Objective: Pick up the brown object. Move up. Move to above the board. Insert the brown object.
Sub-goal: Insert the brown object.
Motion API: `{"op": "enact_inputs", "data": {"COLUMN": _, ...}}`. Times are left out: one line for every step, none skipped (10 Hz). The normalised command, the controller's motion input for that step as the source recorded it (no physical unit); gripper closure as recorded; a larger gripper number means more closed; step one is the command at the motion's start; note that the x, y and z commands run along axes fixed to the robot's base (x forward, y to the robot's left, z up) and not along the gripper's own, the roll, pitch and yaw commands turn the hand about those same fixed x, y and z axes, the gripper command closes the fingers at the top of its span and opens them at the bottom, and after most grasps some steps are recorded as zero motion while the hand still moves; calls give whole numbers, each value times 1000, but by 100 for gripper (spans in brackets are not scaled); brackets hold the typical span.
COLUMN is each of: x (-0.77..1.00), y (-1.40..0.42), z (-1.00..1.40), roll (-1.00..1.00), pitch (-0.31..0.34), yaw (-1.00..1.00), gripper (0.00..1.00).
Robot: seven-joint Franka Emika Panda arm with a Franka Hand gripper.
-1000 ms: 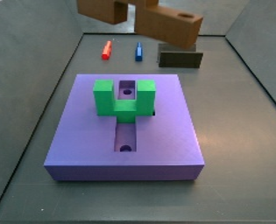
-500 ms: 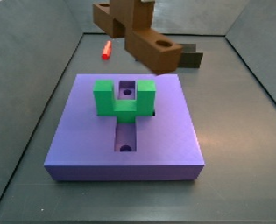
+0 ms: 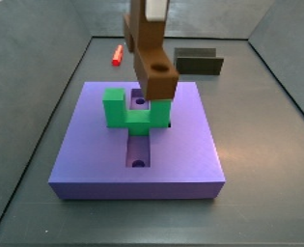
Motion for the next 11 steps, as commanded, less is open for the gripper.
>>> {"op": "enact_inputs", "data": {"x": 200, "y": -51, "z": -320, "roll": 17, "pitch": -69, "yaw": -857, "gripper": 100}}
{"op": "enact_inputs", "data": {"x": 20, "y": -49, "z": -191, "roll": 99, "pitch": -36, "yaw": -591, "gripper": 100}}
{"op": "enact_inputs", "data": {"x": -37, "y": -120, "z": -131, "roll": 223, "pitch": -46, "yaw": -251, "gripper": 100}}
{"op": "enact_inputs", "data": {"x": -171, "y": -157, "z": -197, "roll": 266, "pitch": -64, "yaw": -146, "gripper": 100}}
{"op": "enact_inputs", "data": {"x": -160, "y": -120, "z": -237, "roll": 167, "pitch": -86, "yaw": 0, "gripper": 100}}
{"op": "enact_inputs", "data": {"x": -54, "y": -29, "z": -303, "roll": 94, "pitch": -91, "yaw": 0, "gripper": 100}}
{"op": "enact_inputs", "data": {"x": 0, "y": 0, "z": -331, "roll": 0, "pitch": -47, "yaw": 0, "gripper": 100}}
{"op": "enact_inputs", "data": {"x": 0, "y": 0, "z": -440, "roll": -41, "pitch": -67, "yaw": 0, "gripper": 100}}
{"op": "enact_inputs", "data": {"x": -29, "y": 0, "z": -431, "roll": -134, "pitch": -69, "yaw": 0, "gripper": 100}}
{"op": "enact_inputs", "data": {"x": -71, "y": 0, "z": -326, "roll": -124, "pitch": -74, "yaw": 0, "gripper": 100}}
{"op": "enact_inputs", "data": {"x": -66, "y": 0, "z": -100, "roll": 0, "pitch": -36, "yaw": 0, "gripper": 100}}
